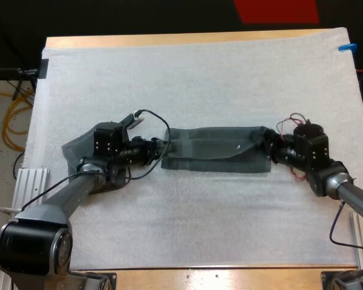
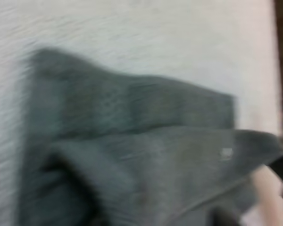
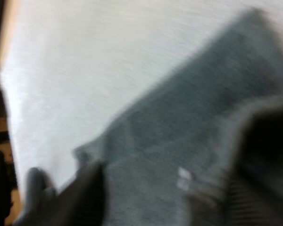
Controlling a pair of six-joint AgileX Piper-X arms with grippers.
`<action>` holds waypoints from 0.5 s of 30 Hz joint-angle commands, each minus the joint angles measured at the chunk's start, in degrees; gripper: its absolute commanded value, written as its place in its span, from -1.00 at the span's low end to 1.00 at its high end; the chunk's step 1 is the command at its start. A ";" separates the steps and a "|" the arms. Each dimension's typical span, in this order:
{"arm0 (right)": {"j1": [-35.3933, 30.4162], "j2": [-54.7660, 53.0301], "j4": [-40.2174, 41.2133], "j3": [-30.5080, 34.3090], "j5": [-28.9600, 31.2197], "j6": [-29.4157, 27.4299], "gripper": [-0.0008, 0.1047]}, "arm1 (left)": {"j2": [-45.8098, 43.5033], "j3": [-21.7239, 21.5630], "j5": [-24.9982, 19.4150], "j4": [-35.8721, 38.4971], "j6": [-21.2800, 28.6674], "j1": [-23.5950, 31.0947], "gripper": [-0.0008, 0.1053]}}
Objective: Pick towel from pile fold and stack
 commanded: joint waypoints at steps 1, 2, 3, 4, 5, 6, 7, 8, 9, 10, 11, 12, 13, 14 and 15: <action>-0.38 -0.20 -3.73 -0.66 -1.60 -1.88 0.69 | -0.58 -0.24 1.99 -2.47 -0.36 -0.01 0.40; -0.38 -0.25 -6.76 -0.67 -2.13 -3.16 0.69 | -0.93 -0.24 2.72 -3.94 -0.47 -0.01 0.42; -0.38 -0.34 -9.07 -0.66 -2.21 -3.77 0.68 | -1.35 -0.24 2.90 -4.61 -0.45 -0.01 0.40; -0.38 -0.50 -11.10 -0.66 -2.15 -4.41 0.66 | -2.01 -0.24 2.77 -4.74 -0.45 -0.01 0.34; -0.38 -0.85 -13.14 -0.66 -2.12 -5.33 0.62 | -3.03 -0.24 2.37 -4.75 -0.20 -0.01 0.25; -0.38 -1.19 -14.46 -0.66 -2.13 -5.90 0.58 | -3.80 -0.24 1.99 -4.74 0.11 -0.01 0.19; -0.38 -1.65 -15.22 -0.66 -2.13 -6.30 0.53 | -4.62 -0.24 1.89 -4.74 0.27 -0.01 0.15; -0.38 -2.47 -15.60 -0.66 -2.11 -7.41 0.48 | -5.80 -0.24 1.88 -4.74 0.42 -0.01 0.11; -0.38 -3.18 -15.56 -0.66 -2.04 -8.54 0.45 | -6.78 -0.24 1.89 -4.74 0.50 -0.01 0.11; -0.38 -3.92 -15.46 -0.66 -1.87 -9.62 0.45 | -7.71 -0.24 1.89 -4.74 0.50 -0.01 0.11; -0.38 -4.86 -15.19 -0.66 -1.47 -11.10 0.45 | -8.85 -0.24 1.89 -4.74 0.48 -0.08 0.11; -0.38 -5.59 -14.85 -0.66 -0.82 -12.06 0.45 | -9.78 -0.24 1.89 -4.74 0.48 -0.15 0.11; -0.38 -6.38 -14.27 -0.66 0.12 -12.69 0.45 | -10.71 -0.24 1.89 -4.69 0.65 -0.15 0.11; -0.38 -7.69 -13.19 -0.66 1.35 -13.68 0.45 | -11.97 -0.24 1.71 -4.57 1.18 -0.20 0.11; -0.38 -8.72 -12.13 -0.66 2.31 -14.75 0.45 | -12.83 -0.24 1.34 -4.42 1.71 -0.26 0.11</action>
